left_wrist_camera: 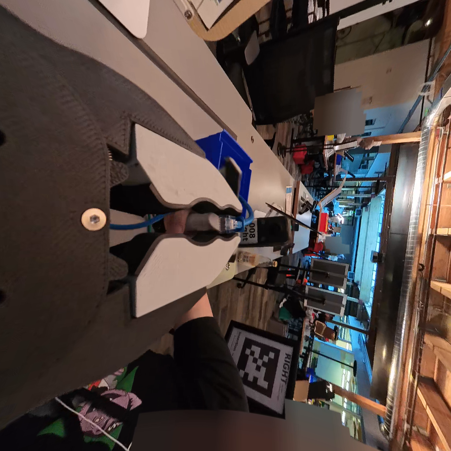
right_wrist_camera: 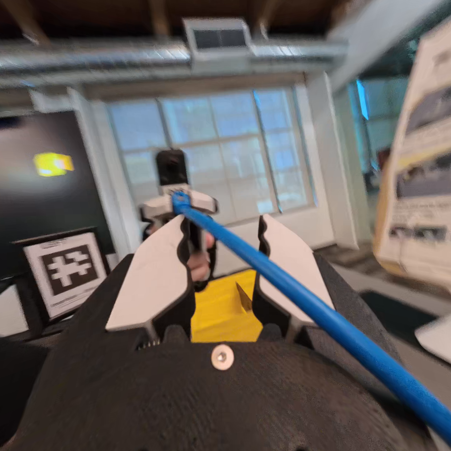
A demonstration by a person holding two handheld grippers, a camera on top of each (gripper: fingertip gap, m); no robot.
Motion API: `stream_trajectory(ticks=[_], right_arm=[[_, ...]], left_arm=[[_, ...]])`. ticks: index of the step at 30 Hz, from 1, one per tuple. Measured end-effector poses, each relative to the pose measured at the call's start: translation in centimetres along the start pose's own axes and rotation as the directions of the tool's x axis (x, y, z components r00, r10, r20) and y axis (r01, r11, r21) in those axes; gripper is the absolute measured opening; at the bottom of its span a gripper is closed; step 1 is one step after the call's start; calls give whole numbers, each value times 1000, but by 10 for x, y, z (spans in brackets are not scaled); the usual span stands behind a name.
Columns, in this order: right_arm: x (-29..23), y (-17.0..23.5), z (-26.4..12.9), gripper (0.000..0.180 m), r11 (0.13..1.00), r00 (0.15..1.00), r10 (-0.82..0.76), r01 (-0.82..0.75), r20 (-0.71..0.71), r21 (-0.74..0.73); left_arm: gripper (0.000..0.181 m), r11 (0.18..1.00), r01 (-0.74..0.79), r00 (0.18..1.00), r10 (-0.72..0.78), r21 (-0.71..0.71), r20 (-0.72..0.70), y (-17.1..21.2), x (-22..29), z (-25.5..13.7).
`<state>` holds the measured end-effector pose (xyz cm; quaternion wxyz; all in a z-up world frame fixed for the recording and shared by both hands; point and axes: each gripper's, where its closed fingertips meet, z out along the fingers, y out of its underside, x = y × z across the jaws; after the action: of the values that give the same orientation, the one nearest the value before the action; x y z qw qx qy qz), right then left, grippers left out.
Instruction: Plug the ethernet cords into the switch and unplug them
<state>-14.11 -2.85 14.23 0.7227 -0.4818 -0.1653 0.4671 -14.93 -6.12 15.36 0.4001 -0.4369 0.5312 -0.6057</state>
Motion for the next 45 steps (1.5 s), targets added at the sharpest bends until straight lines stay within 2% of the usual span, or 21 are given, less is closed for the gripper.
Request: stream_trajectory(ticks=[3, 5, 9, 15, 24, 30, 34, 42, 43, 45], right_arm=[[-26, -13, -9, 45, 989, 970, -148, 140, 192, 56], [-33, -19, -12, 41, 979, 952, -205, 196, 227, 61], [-35, -15, -13, 27, 968, 938, -208, 237, 277, -78], [-25, -8, -15, 15, 938, 951, -174, 239, 255, -253], [-25, 3, -15, 13, 909, 954, -150, 236, 258, -343], [-31, 6, -17, 17, 913, 951, -58, 173, 303, -368], [-29, 7, -16, 14, 915, 960, -23, 133, 279, -381], [-26, 7, -20, 11, 876, 949, -154, 260, 275, -406], [-25, 5, -21, 11, 870, 947, -183, 281, 265, -405], [-20, -6, -24, 11, 857, 939, -250, 329, 237, -397]], left_arm=[[12, 1000, 28, 999, -28, -2, -21, 2, -2, -2], [12, 999, 22, 999, -23, -24, -37, 5, -1, -1], [12, 999, -1, 999, -1, -50, -37, 10, 1, 3], [12, 994, -28, 1000, 26, -102, -17, 19, -1, 7], [11, 978, -95, 995, 98, -183, 9, 29, -2, 10], [11, 963, -148, 988, 156, -225, 16, 33, 0, 9], [12, 954, -166, 984, 178, -248, 24, 36, -1, 8], [12, 959, -156, 987, 163, -235, 11, 40, -2, 12], [17, 957, -160, 985, 170, -243, 20, 42, -3, 12], [45, 930, -182, 979, 202, -318, 30, 55, -6, 12]])
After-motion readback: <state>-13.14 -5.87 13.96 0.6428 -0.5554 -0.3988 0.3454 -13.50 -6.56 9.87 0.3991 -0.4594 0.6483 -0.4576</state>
